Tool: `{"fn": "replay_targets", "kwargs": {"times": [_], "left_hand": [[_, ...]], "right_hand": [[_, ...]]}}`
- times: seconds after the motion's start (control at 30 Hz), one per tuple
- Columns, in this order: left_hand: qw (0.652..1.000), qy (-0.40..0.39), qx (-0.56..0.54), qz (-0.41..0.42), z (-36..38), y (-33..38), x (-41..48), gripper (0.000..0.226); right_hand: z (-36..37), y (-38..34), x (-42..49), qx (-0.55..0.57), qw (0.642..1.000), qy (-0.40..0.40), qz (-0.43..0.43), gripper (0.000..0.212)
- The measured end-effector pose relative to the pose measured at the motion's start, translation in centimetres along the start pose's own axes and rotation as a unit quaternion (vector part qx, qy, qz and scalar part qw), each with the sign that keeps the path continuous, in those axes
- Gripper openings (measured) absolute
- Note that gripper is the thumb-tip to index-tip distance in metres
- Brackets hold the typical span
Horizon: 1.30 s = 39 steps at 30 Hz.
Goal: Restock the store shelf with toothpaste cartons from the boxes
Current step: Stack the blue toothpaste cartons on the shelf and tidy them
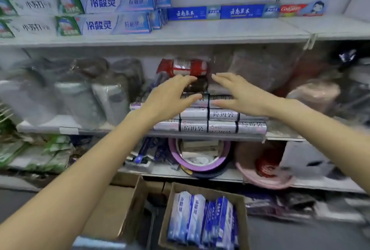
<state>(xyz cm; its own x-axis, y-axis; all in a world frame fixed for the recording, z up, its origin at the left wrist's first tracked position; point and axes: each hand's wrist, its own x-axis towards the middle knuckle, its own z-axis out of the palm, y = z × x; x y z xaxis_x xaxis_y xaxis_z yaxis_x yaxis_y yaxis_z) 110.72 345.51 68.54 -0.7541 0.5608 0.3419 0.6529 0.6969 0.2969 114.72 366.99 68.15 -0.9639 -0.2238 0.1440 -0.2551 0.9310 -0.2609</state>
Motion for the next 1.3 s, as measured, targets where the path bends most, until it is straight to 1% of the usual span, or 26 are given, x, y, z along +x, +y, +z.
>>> {"fn": "replay_targets", "kwargs": {"times": [0.13,0.27,0.37,0.47,0.57,0.6,0.63,0.67,0.7,0.77,0.8,0.83,0.87,0.9,0.93,1.0,1.07,1.1,1.13,1.2,1.3], "left_hand": [[0.997,-0.073,-0.030,-0.008,6.7,-1.5,-2.9,0.059],[0.982,-0.171,-0.051,-0.059,14.4,-4.3,-7.4,0.059],[0.965,-0.232,-0.072,-0.096,19.2,-6.8,-10.8,0.060],[0.949,-0.273,-0.092,-0.131,22.9,-9.3,-13.5,0.062],[0.922,-0.299,-0.137,-0.202,26.3,-11.2,-16.4,0.057],[0.912,-0.302,-0.158,-0.228,27.4,-11.8,-17.5,0.055],[0.900,-0.304,-0.180,-0.256,28.6,-12.2,-18.7,0.053],[0.886,-0.310,-0.197,-0.283,29.8,-12.7,-19.8,0.052],[0.871,-0.323,-0.207,-0.308,31.1,-13.0,-21.0,0.051],[0.845,-0.355,-0.207,-0.343,33.6,-13.8,-23.0,0.050],[0.832,-0.369,-0.208,-0.358,34.8,-14.1,-23.7,0.049],[0.818,-0.380,-0.213,-0.375,36.0,-14.4,-24.3,0.049],[0.808,-0.384,-0.216,-0.392,37.2,-14.7,-24.7,0.050],[0.797,-0.387,-0.216,-0.410,38.3,-15.0,-25.0,0.049],[0.789,-0.388,-0.216,-0.424,39.5,-15.2,-25.2,0.048],[0.775,-0.384,-0.227,-0.447,42.0,-15.6,-25.4,0.050],[0.759,-0.364,-0.251,-0.478,45.2,-16.2,-26.1,0.061],[0.746,-0.355,-0.266,-0.496,46.8,-16.2,-26.4,0.059],[0.738,-0.348,-0.275,-0.509,48.3,-16.1,-26.7,0.049],[0.733,-0.335,-0.286,-0.519,51.2,-15.9,-27.3,0.034],[0.724,-0.316,-0.316,-0.525,54.5,-15.2,-27.9,0.029]], "right_hand": [[6.3,1.1,-2.0,0.052,0.998,-0.034,0.030,0.077],[15.3,2.0,-4.0,0.111,0.986,-0.095,0.080,0.077],[22.1,2.6,-5.7,0.147,0.967,-0.158,0.133,0.078],[27.9,3.1,-7.4,0.185,0.945,-0.182,0.199,0.079],[33.4,3.5,-9.6,0.242,0.911,-0.193,0.271,0.078],[35.3,3.6,-10.4,0.268,0.893,-0.193,0.305,0.076],[37.2,3.7,-11.2,0.302,0.868,-0.185,0.348,0.076],[39.1,3.9,-12.1,0.342,0.834,-0.167,0.400,0.075],[40.9,4.0,-12.9,0.382,0.791,-0.138,0.457,0.075],[44.1,4.2,-14.3,0.445,0.694,-0.083,0.560,0.073],[45.7,4.5,-15.0,0.466,0.648,-0.063,0.599,0.071],[47.1,4.7,-15.5,0.483,0.612,-0.048,0.625,0.068],[48.5,5.0,-16.0,0.491,0.587,-0.041,0.642,0.065],[49.7,5.2,-16.5,0.494,0.573,-0.034,0.653,0.062],[51.1,5.4,-16.9,0.493,0.565,-0.030,0.661,0.059],[53.8,6.1,-17.4,0.485,0.561,-0.020,0.671,0.059],[56.4,6.9,-17.6,0.469,0.560,-0.009,0.683,0.066],[57.6,7.4,-17.8,0.463,0.556,0.002,0.690,0.067],[59.0,8.1,-18.1,0.459,0.552,0.013,0.696,0.066],[61.4,9.0,-18.5,0.444,0.557,0.023,0.702,0.060],[64.2,9.5,-18.8,0.419,0.570,0.027,0.706,0.050]]}}
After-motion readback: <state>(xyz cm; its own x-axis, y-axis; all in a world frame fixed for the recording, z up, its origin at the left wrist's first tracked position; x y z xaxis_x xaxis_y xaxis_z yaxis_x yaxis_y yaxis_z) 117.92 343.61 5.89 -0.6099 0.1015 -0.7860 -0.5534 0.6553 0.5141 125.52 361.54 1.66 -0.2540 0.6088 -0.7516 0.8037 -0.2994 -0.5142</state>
